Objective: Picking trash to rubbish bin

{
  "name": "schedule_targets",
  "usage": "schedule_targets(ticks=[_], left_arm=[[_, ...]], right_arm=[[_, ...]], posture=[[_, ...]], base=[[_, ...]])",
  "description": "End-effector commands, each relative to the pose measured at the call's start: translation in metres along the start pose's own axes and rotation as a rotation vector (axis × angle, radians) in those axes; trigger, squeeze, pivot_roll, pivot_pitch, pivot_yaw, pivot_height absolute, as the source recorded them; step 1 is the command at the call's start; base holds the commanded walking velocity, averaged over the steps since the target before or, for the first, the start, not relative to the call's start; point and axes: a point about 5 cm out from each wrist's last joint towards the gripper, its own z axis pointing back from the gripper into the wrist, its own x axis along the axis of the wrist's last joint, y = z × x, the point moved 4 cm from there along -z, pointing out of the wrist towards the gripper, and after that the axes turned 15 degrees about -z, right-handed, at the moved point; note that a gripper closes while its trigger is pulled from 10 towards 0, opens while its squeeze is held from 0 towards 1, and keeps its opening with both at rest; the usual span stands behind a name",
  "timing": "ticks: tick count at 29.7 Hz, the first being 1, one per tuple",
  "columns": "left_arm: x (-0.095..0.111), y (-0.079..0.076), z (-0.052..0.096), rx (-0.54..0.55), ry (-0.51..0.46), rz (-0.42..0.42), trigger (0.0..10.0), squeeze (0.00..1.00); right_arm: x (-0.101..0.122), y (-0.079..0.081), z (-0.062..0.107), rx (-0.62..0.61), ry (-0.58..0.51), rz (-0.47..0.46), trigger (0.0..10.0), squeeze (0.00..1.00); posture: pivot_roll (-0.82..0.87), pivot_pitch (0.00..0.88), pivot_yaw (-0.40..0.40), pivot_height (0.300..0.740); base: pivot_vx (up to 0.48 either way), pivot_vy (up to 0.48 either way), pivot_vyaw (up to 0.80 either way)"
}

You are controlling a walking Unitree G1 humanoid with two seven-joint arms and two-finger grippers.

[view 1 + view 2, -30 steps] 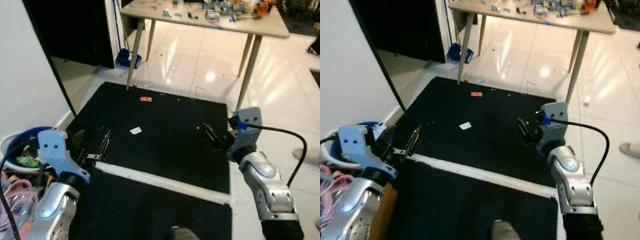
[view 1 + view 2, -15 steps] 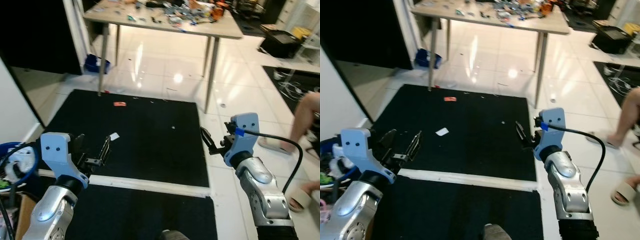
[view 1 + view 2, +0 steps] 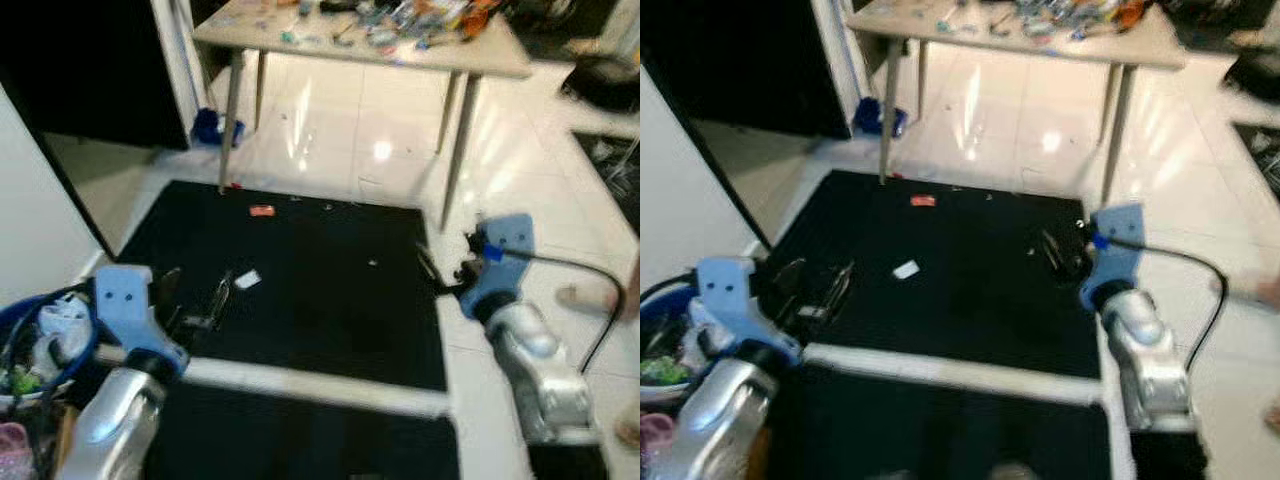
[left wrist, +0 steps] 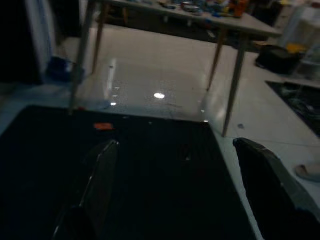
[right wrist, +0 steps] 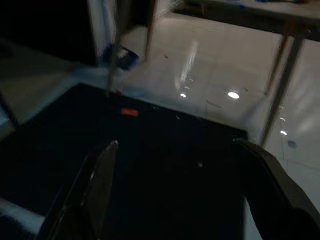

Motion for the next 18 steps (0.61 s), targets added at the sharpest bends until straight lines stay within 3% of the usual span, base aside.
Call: schedule_targets(ticks=[1, 18], left_arm=[[-0.0005, -0.0041, -0.0021, -0.017, 0.005, -0.002, 10.0, 0.00], [-0.0006, -0.0042, -0.0026, -0.018, 0.005, -0.003, 10.0, 0.00]], right_arm=[[0.0041, -0.0084, 0.0015, -0.026, -0.013, 0.012, 10.0, 0.00], [0.0062, -0.0067, 0.0014, -0.018, -0.027, 0.017, 10.0, 0.00]], posture=[[-0.14, 0.000, -0.024, 0.740], [-0.14, 0.000, -0.023, 0.740]], base=[[0.480, 0.000, -0.80], [0.480, 0.000, -0.05]])
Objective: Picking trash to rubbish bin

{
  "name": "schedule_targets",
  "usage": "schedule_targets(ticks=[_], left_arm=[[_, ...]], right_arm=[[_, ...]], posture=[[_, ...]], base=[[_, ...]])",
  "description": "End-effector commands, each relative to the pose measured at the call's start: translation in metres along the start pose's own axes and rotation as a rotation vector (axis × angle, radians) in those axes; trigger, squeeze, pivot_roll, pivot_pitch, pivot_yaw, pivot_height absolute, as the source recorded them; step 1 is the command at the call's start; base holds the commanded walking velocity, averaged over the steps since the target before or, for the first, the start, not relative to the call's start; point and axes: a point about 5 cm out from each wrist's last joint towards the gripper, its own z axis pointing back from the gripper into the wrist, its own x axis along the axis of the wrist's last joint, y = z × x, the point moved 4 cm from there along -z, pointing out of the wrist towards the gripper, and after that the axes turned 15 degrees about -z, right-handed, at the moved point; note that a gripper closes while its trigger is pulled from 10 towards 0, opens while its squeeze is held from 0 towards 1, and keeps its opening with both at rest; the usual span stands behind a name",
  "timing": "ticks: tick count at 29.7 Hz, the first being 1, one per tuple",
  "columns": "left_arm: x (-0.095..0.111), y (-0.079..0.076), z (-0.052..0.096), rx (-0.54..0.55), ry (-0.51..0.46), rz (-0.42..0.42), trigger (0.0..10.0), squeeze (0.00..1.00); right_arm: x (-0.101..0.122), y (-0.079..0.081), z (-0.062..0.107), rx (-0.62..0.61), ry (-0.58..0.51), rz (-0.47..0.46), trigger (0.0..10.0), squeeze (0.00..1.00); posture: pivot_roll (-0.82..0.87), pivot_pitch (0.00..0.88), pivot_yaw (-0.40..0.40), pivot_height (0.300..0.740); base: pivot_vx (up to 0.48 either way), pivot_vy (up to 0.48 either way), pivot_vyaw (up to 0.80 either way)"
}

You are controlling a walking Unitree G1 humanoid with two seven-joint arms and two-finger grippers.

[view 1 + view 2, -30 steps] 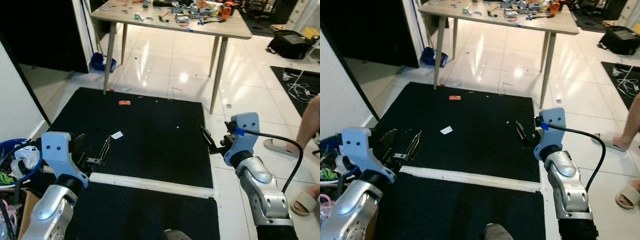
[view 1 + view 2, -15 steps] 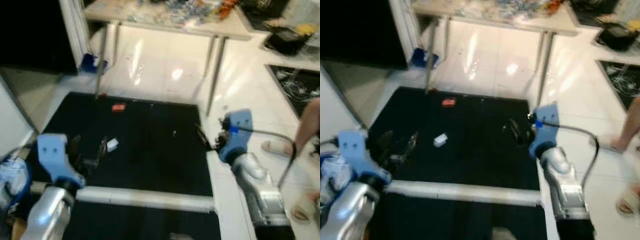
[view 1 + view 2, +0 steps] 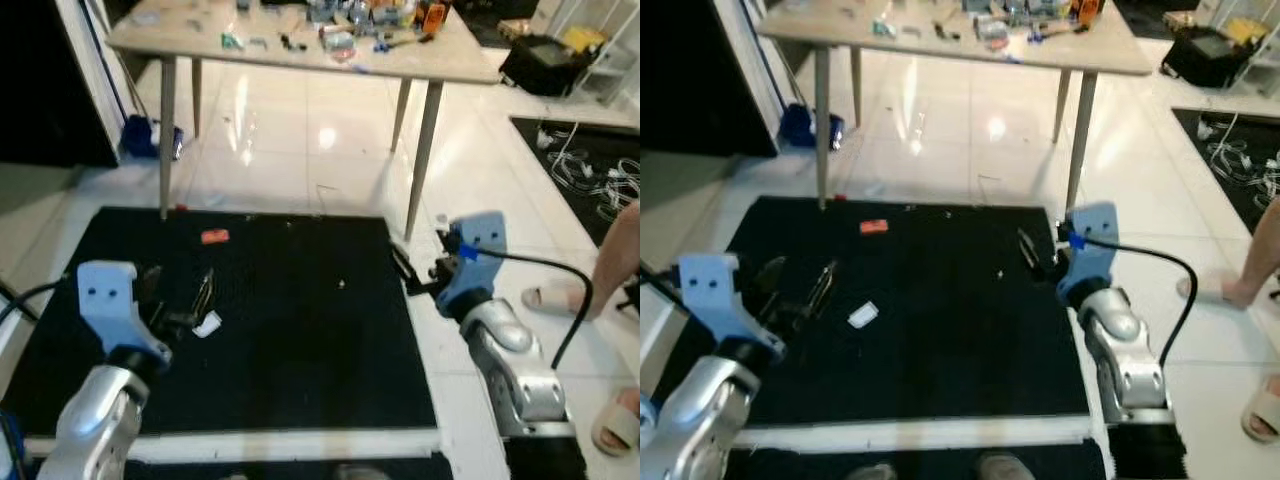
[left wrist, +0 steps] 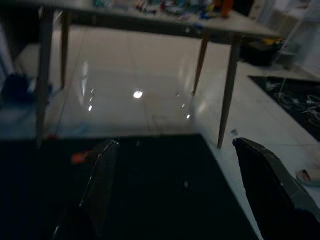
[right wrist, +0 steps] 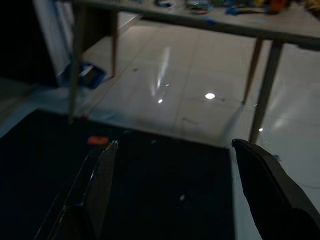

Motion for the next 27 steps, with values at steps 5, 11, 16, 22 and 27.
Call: schedule_targets(ticks=[5, 11, 16, 22, 27], left_arm=[[-0.0030, -0.0037, 0.0012, -0.012, 0.013, 0.007, 10.0, 0.00], [-0.0030, -0.0030, 0.0021, -0.012, 0.013, 0.005, 10.0, 0.00], [-0.0031, -0.0030, 0.0023, -0.012, 0.014, 0.005, 10.0, 0.00], [-0.0030, -0.0034, 0.0018, -0.013, 0.013, 0.006, 10.0, 0.00], [-0.0033, -0.0037, 0.0014, -0.012, 0.012, 0.008, 10.0, 0.00]], right_arm=[[0.0001, -0.0049, 0.0025, -0.019, -0.002, 0.004, 10.0, 0.00], [0.0002, -0.0040, 0.0027, -0.017, -0.005, 0.004, 10.0, 0.00], [0.0002, -0.0039, 0.0028, -0.017, -0.005, 0.003, 10.0, 0.00], [-0.0001, -0.0047, 0.0026, -0.021, -0.002, 0.005, 10.0, 0.00], [-0.0024, -0.0058, 0.0016, -0.026, 0.016, 0.013, 10.0, 0.00]], posture=[[-0.14, 0.000, -0.023, 0.740], [-0.14, 0.000, -0.022, 0.740], [-0.14, 0.000, -0.022, 0.740], [-0.14, 0.000, -0.024, 0.740], [-0.14, 0.000, -0.025, 0.740]], base=[[0.480, 0.000, 0.00], [0.480, 0.000, 0.00], [0.480, 0.000, 0.00], [0.480, 0.000, 0.00], [0.480, 0.000, -0.64]])
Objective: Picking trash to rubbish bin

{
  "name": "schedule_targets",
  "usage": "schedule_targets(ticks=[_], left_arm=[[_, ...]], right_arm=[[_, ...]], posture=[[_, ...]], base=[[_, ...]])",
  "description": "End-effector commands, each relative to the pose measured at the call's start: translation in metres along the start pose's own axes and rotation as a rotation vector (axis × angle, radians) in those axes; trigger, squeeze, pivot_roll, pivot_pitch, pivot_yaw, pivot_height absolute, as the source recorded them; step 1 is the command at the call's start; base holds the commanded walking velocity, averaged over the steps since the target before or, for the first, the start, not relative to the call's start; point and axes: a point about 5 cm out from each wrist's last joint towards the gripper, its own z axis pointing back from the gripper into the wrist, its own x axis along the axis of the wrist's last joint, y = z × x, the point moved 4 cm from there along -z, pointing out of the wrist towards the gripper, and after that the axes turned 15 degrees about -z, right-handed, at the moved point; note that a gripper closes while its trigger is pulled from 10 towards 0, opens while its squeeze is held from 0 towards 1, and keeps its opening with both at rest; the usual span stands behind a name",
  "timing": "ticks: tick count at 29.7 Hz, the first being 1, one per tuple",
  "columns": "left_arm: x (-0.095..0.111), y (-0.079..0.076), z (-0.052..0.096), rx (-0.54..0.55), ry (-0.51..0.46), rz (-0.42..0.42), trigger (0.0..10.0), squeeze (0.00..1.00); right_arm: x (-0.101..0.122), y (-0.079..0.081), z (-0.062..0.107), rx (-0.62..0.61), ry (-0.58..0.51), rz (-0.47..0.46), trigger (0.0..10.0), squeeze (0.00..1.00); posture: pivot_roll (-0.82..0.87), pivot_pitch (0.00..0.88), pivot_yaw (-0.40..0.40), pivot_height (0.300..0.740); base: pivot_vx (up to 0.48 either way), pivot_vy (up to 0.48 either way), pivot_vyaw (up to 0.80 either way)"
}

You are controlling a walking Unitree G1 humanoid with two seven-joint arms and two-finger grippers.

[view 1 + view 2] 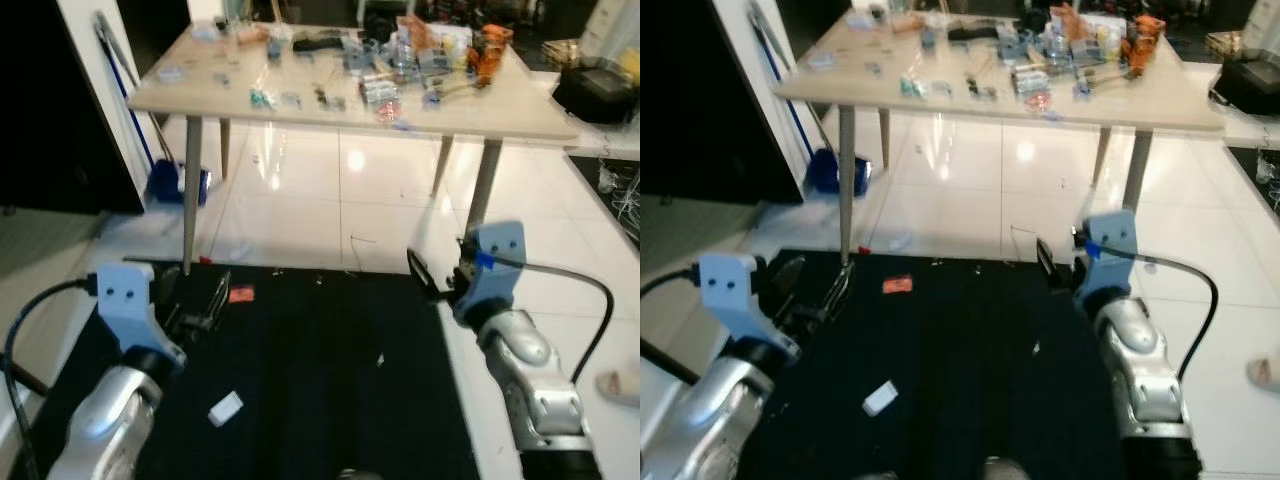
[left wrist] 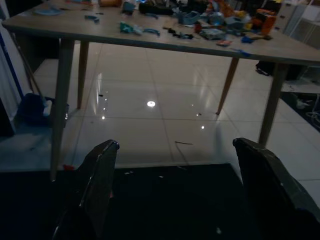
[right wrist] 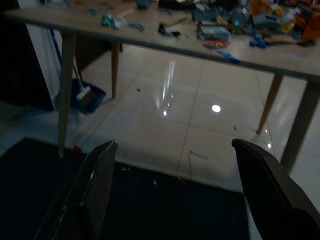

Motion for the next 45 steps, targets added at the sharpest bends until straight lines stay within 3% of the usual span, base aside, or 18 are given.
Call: schedule_targets(ticks=[1, 12, 24, 28, 39, 45], left_arm=[[-0.0004, -0.0011, -0.0008, -0.007, 0.002, 0.001, 10.0, 0.00], [-0.0009, -0.0014, -0.0010, -0.007, 0.002, 0.001, 10.0, 0.00], [-0.0017, -0.0011, -0.0003, -0.006, 0.006, -0.002, 10.0, 0.00], [-0.0013, -0.0009, -0.0003, -0.005, 0.006, -0.002, 10.0, 0.00], [-0.0008, -0.0011, -0.0019, -0.003, 0.004, 0.001, 10.0, 0.00], [-0.0009, -0.0015, -0.0027, -0.003, 0.003, 0.002, 10.0, 0.00]], right_arm=[[-0.0062, 0.0010, 0.0007, -0.002, 0.026, 0.002, 10.0, 0.00], [-0.0053, 0.0011, 0.0005, 0.000, 0.015, 0.002, 10.0, 0.00], [-0.0034, 0.0046, 0.0011, 0.018, 0.003, 0.016, 10.0, 0.00], [-0.0043, 0.0081, 0.0008, 0.036, 0.013, 0.051, 10.0, 0.00], [-0.0045, 0.0086, -0.0003, 0.045, 0.013, 0.037, 10.0, 0.00], [-0.0039, 0.0066, -0.0007, 0.039, 0.011, 0.016, 10.0, 0.00]], posture=[[-0.14, 0.000, -0.025, 0.740], [-0.14, 0.000, -0.025, 0.740], [-0.14, 0.000, -0.024, 0.740], [-0.14, 0.000, -0.024, 0.740], [-0.14, 0.000, -0.029, 0.740], [-0.14, 0.000, -0.029, 0.740]], base=[[0.480, 0.000, -0.80], [0.480, 0.000, -0.74], [0.480, 0.000, 0.00], [0.480, 0.000, 0.79], [0.480, 0.000, 0.78], [0.480, 0.000, 0.00]])
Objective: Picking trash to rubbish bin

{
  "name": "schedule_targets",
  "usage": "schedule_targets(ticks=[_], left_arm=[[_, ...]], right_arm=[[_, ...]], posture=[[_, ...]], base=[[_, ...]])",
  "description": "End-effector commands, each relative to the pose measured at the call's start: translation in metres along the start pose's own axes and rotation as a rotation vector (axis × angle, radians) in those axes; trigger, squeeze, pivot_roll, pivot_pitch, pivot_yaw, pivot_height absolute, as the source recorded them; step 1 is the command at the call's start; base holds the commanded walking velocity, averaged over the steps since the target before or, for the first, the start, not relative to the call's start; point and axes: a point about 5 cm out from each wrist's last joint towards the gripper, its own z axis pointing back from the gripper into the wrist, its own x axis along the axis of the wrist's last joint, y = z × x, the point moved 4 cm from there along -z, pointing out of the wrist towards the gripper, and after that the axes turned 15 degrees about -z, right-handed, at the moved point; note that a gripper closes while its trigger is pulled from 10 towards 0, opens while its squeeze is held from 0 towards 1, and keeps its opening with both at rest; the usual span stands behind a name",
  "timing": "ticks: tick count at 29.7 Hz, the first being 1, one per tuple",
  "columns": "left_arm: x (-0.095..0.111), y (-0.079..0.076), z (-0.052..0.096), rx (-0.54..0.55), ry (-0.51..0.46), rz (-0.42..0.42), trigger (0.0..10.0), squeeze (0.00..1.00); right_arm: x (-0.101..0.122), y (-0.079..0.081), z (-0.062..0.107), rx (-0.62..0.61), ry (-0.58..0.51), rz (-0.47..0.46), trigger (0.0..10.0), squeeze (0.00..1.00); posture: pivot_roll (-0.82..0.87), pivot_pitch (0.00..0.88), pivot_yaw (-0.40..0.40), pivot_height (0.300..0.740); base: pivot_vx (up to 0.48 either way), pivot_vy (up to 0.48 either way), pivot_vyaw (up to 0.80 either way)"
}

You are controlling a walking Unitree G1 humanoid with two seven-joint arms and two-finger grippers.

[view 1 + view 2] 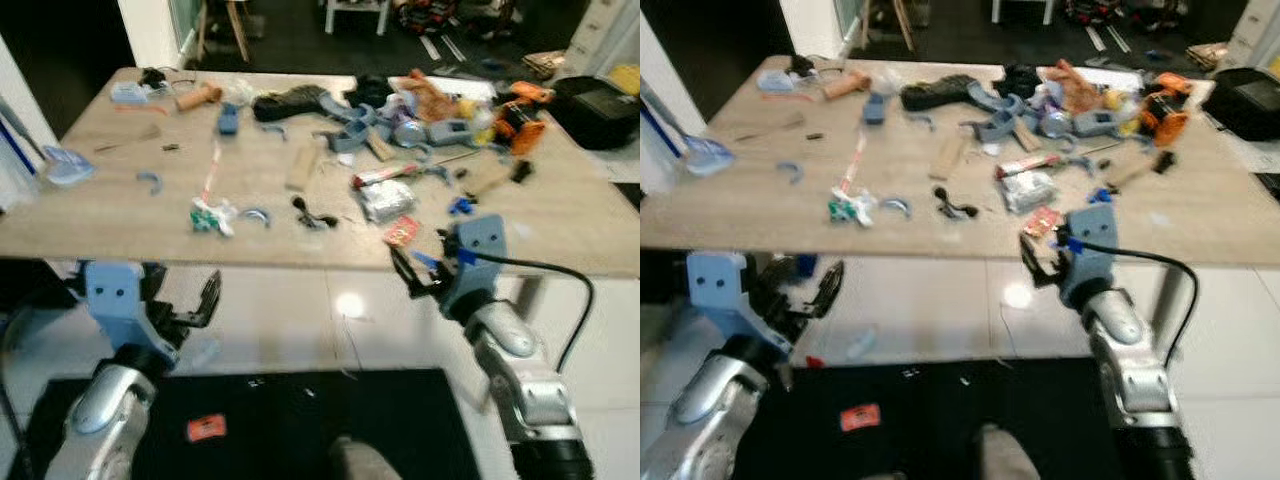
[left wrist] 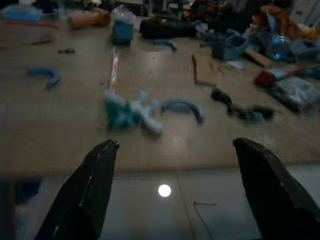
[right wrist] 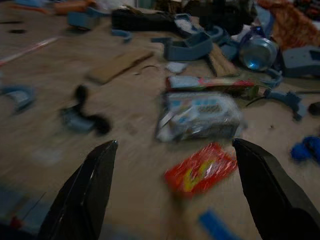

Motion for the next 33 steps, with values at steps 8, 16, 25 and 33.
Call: schedule_targets(ticks=[8, 16, 25, 33], left_arm=[[-0.003, -0.001, 0.001, -0.007, 0.005, 0.033, 10.0, 0.00], [-0.004, 0.000, 0.002, -0.017, 0.017, 0.051, 10.0, 0.00], [-0.030, -0.011, -0.002, -0.108, 0.233, 0.042, 10.0, 0.00], [-0.045, -0.019, -0.007, -0.137, 0.400, -0.138, 10.0, 1.00]], right_arm=[[0.003, -0.001, -0.001, -0.004, -0.008, -0.001, 10.0, 0.00], [0.003, -0.001, -0.001, -0.003, -0.007, -0.006, 10.0, 0.00], [0.004, -0.001, -0.001, -0.004, -0.004, -0.008, 10.0, 0.00], [0.005, 0.000, -0.002, -0.005, -0.007, -0.007, 10.0, 0.00]], posture=[[-0.14, 0.000, -0.025, 0.740], [-0.14, 0.000, -0.023, 0.740], [-0.14, 0.000, -0.016, 0.740], [-0.15, 0.000, -0.014, 0.740]], base=[[0.476, 0.000, 0.00], [0.105, 0.000, 0.00], [0.000, 0.000, 0.00], [0.000, 0.000, 0.00]])
